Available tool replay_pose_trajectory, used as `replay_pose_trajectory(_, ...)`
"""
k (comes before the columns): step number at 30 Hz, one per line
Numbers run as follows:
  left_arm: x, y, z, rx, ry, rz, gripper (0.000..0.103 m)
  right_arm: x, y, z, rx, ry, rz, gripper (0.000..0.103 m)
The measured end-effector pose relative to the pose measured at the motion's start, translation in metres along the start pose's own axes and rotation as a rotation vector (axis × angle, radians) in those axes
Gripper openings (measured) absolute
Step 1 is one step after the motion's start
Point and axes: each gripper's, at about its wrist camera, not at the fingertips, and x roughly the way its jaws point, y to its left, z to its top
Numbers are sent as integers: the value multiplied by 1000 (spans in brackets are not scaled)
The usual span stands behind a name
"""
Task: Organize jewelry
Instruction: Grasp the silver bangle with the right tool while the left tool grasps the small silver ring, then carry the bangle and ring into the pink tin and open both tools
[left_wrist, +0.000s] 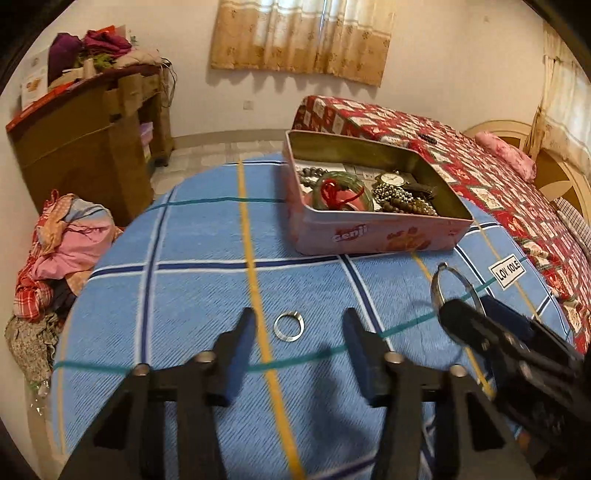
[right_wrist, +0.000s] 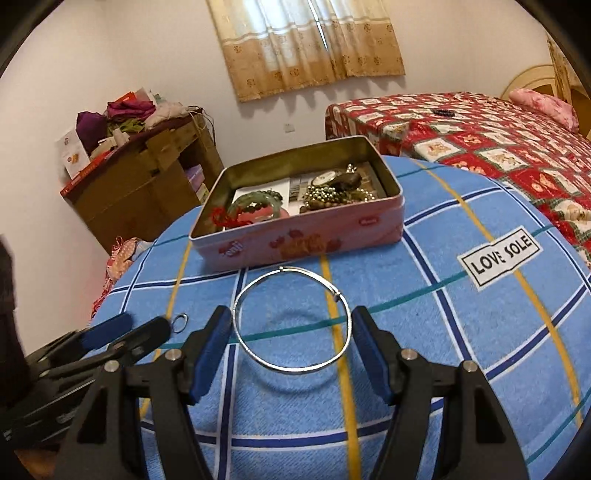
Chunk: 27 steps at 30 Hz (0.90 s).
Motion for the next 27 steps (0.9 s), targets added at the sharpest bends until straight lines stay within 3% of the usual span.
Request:
replay_pose_trajectory(6,14,1,1,-22,55,-2,43,-3,-8,-2,12,-1,26,69)
replay_pose_trajectory(9,15,-4,0,14,61,50,30,0,-9,-2,22,11,36,69)
replay_pose_trajectory(11,13,-4,-1,16,64,45,19,0,-11,-1,33,15,41,69)
replay_pose_trajectory(23,14,-4,2,15,56,27,19,-2,-13,0,31,-7,28,69)
replay_pose_trajectory(27,2,-15,0,35,5,34,19,-5,-12,1,22,-24,11,69)
